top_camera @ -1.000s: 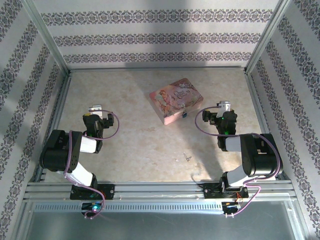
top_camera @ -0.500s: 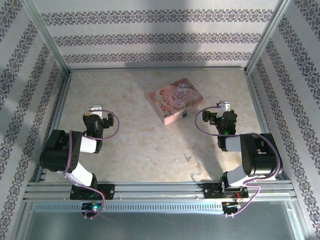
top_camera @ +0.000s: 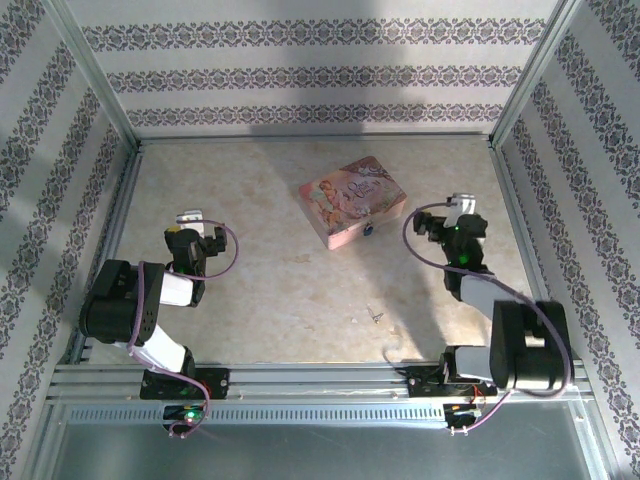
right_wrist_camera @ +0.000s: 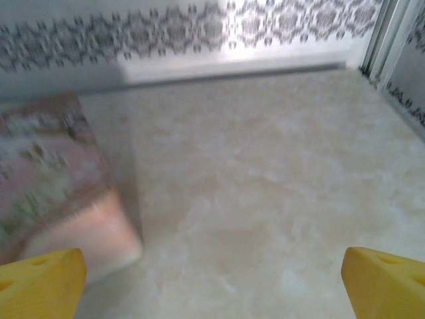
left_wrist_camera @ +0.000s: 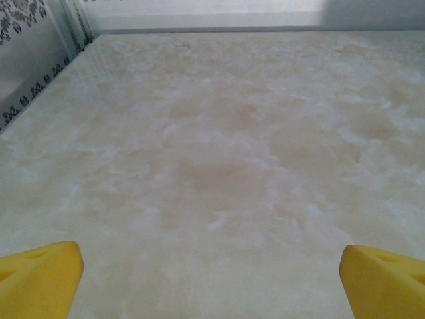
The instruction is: Unlock a padlock with a key
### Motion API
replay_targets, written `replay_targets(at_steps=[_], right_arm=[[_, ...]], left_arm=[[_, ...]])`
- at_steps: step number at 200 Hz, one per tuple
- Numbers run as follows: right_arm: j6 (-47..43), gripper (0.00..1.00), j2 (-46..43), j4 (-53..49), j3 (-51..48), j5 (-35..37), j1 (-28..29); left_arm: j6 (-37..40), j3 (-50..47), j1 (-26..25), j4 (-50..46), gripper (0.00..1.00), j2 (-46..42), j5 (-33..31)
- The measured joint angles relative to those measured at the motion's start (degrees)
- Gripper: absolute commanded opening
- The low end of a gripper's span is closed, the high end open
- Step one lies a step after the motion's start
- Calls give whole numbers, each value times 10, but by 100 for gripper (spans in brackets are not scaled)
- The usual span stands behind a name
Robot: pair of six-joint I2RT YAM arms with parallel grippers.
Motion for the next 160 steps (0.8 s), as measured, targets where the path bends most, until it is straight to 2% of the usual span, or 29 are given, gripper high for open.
replay_targets(at_steps=[17, 32, 69, 99, 120, 160], right_arm=[[23, 98, -58, -55, 23, -6, -2], [42, 98, -94, -104, 41, -15, -2], [87, 99, -111, -204, 85, -50, -2], [126, 98, -76, -242, 123, -97, -2], [150, 99, -36, -255, 151, -125, -2], [176, 98, 49, -264, 205, -157, -2]], left_arm=[[1, -10, 0, 2, 99, -21, 2], [1, -14, 0, -29, 99, -75, 1], [-39, 74, 0, -218, 99, -217, -24], [-109, 164, 0, -370, 99, -256, 21], [-152, 176, -7, -435, 99, -273, 68], [-217, 183, -80, -549, 99, -296, 141]])
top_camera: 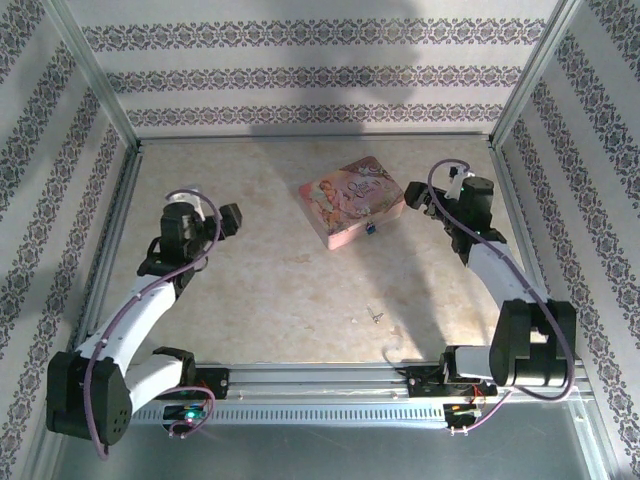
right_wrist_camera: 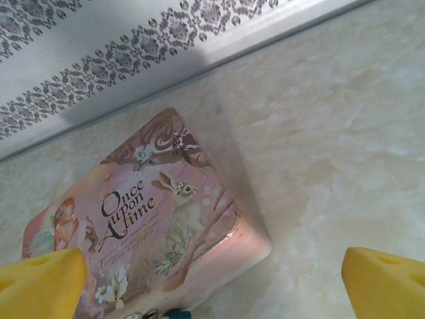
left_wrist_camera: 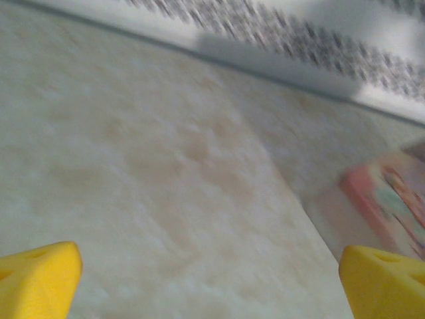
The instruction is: Unlock a padlock with a key
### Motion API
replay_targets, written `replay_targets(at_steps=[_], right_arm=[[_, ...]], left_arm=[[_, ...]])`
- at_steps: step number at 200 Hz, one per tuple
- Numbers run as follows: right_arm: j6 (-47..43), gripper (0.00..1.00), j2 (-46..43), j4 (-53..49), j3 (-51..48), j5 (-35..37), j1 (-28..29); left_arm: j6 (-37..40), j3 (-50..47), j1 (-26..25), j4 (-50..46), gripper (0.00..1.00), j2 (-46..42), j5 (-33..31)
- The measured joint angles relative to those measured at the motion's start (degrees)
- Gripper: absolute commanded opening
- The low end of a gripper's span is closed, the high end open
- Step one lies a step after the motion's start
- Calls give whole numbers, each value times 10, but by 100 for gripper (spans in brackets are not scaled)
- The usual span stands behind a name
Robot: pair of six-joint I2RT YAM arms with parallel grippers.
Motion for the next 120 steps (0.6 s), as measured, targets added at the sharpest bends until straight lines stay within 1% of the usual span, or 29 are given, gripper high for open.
replay_targets(at_steps=[12, 30, 49, 64, 93, 120], right_arm=[[4, 98, 26, 0, 18, -9, 0], [13, 98, 66, 0, 47, -25, 0], [22, 98, 105, 5, 75, -43, 0], [31, 98, 140, 6, 103, -65, 0], [43, 98, 212, 12, 158, -103, 1], [47, 98, 259, 13, 181, -116, 11]], left_arm=[[-18, 14, -31, -21, 99, 13, 17], [-50, 41, -95, -37, 99, 53, 36], [-88, 65, -161, -31, 99, 109, 58], [-117, 69, -198, -11, 99, 150, 73], [-164, 89, -237, 21, 99, 238, 94], [-192, 116, -245, 55, 99, 295, 104]])
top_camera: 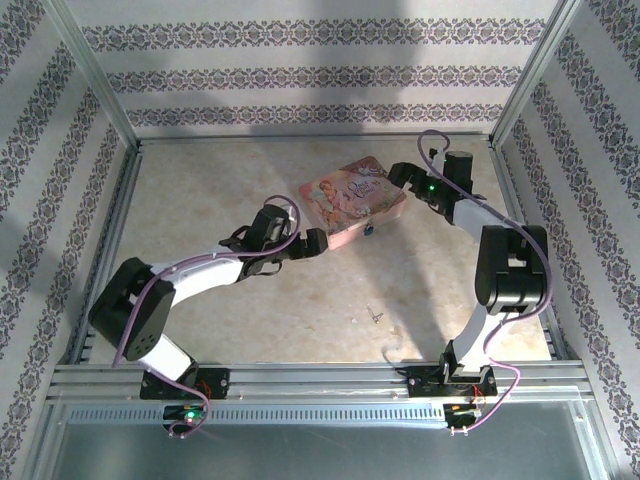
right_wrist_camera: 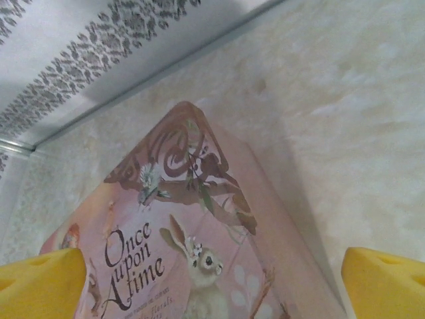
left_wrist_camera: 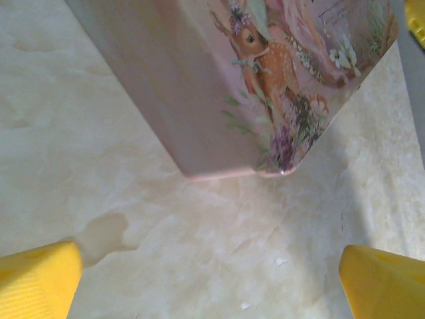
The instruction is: Unlock a padlock with a key
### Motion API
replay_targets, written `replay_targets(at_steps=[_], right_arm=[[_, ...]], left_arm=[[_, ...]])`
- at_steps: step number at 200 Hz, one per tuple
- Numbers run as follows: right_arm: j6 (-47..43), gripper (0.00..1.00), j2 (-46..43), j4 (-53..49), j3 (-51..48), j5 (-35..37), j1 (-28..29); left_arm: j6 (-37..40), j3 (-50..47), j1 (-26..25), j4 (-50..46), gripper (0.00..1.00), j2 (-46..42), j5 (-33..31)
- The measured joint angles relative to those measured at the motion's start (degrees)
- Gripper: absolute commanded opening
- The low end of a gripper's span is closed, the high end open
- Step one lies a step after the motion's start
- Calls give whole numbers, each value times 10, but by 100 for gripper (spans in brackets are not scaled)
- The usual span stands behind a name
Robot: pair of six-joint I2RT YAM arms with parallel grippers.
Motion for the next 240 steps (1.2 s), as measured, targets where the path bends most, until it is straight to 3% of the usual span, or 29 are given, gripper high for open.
replay_targets(at_steps=[42, 101, 195, 240], right_arm=[[3, 98, 54, 0, 28, -22, 12], [2, 98, 61, -2, 34, -58, 17], [-4, 98, 15, -5, -23, -66, 39], [-5, 98, -8, -9, -48, -53, 70]], left_arm=[[-30, 60, 6, 52, 99, 82, 30], [-44, 127, 29, 69, 99, 155, 55], [-41, 143, 53, 58, 99, 156, 59], [-33, 106, 57, 41, 99, 118, 40]])
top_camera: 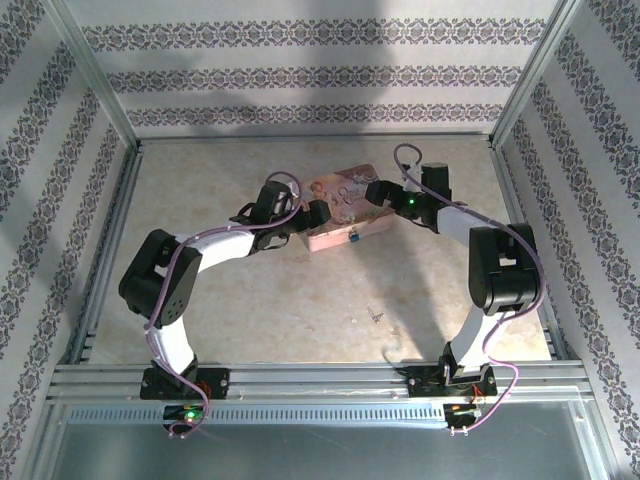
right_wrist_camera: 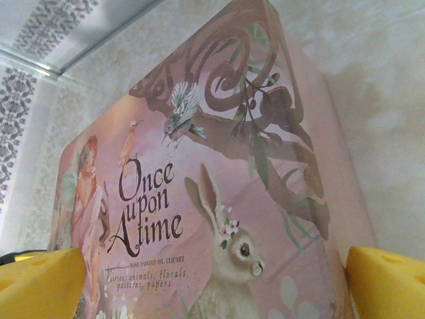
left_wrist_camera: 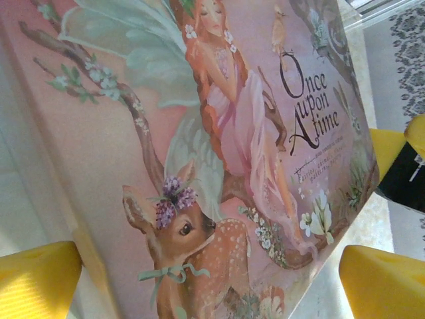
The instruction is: Unlock a padlock with a key
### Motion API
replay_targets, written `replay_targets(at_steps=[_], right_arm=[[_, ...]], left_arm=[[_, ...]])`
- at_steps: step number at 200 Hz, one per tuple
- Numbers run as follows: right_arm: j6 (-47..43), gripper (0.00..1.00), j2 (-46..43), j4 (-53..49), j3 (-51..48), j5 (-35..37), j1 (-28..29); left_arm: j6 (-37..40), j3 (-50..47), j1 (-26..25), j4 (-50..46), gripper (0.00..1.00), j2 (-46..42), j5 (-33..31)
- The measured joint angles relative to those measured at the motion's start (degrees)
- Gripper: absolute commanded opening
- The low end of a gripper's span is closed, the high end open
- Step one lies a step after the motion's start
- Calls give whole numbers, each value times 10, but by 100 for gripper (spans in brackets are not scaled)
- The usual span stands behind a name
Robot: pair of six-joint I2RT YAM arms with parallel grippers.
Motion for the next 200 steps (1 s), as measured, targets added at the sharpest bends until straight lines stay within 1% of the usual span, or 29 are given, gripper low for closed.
replay_targets(at_steps=[25, 53, 112, 172, 200], right_arm=[[2, 99, -16, 1, -17, 14, 32], [7, 98, -34, 7, -38, 38, 72], [21, 98, -79, 9, -86, 69, 143], [35, 98, -135, 9, -146, 73, 186], [37, 98, -165, 4, -171, 92, 193]], left_arm=[[5, -32, 8, -13, 99, -34, -10], [9, -52, 32, -25, 99, -55, -20], [28, -54, 77, -40, 99, -61, -38], [59, 0, 93, -63, 99, -23, -43], [73, 15, 92, -78, 99, -15, -38]])
